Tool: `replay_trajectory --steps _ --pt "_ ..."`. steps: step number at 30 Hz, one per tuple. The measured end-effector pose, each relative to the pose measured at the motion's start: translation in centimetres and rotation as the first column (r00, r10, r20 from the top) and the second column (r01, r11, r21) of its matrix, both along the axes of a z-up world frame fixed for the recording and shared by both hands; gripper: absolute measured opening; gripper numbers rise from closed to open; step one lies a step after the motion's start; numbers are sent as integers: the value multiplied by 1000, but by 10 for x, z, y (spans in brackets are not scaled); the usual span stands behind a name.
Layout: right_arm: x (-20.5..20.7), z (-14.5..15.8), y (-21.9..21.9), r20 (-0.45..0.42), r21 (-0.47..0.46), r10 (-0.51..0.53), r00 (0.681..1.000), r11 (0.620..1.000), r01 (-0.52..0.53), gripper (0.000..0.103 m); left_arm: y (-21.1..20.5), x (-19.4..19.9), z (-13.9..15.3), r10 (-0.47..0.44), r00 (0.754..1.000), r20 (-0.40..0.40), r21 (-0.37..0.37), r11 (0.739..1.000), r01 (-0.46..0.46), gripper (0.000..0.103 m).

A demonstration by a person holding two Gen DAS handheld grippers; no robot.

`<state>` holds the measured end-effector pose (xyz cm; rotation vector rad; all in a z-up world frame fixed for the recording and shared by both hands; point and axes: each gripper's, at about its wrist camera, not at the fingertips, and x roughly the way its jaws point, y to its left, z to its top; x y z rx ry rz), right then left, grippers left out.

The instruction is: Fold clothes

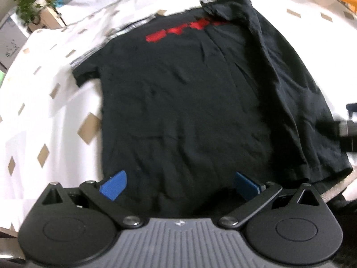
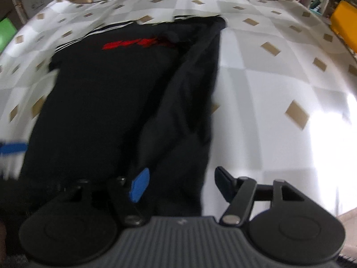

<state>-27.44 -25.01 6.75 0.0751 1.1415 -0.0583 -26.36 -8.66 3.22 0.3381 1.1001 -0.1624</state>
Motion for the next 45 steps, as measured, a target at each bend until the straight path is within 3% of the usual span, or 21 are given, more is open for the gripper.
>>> replay_trajectory --steps 6,11,17,22,24,27,29,31,45 --pt "-20 -3 37 -5 34 68 998 997 -68 57 24 5 6 94 996 12 -9 996 -94 103" --pt "-21 -13 55 -15 18 119 993 993 -119 55 29 2 7 111 994 12 -2 994 -111 103" --pt "-19 -22 56 -19 -2 119 993 993 -119 39 29 3 7 112 994 8 -19 994 -111 103" --pt "-20 -19 57 -14 -19 137 990 990 -138 13 27 3 6 104 995 4 -20 994 -104 103" --pt "-21 -15 55 -9 -19 137 991 990 -137 9 27 3 7 104 995 5 -25 994 -104 103" --pt "-21 -6 49 11 -8 119 993 993 -119 9 27 2 8 105 994 6 -29 994 -105 103" --pt "-21 -5 44 9 46 101 995 994 -102 16 27 2 8 104 995 4 -33 994 -104 103" --pt "-22 -3 40 12 66 77 997 995 -78 37 26 2 8 103 995 2 -32 994 -102 103" --pt "-39 -6 38 -10 43 28 1000 999 -28 42 23 4 9 110 994 -20 -72 991 -111 103"
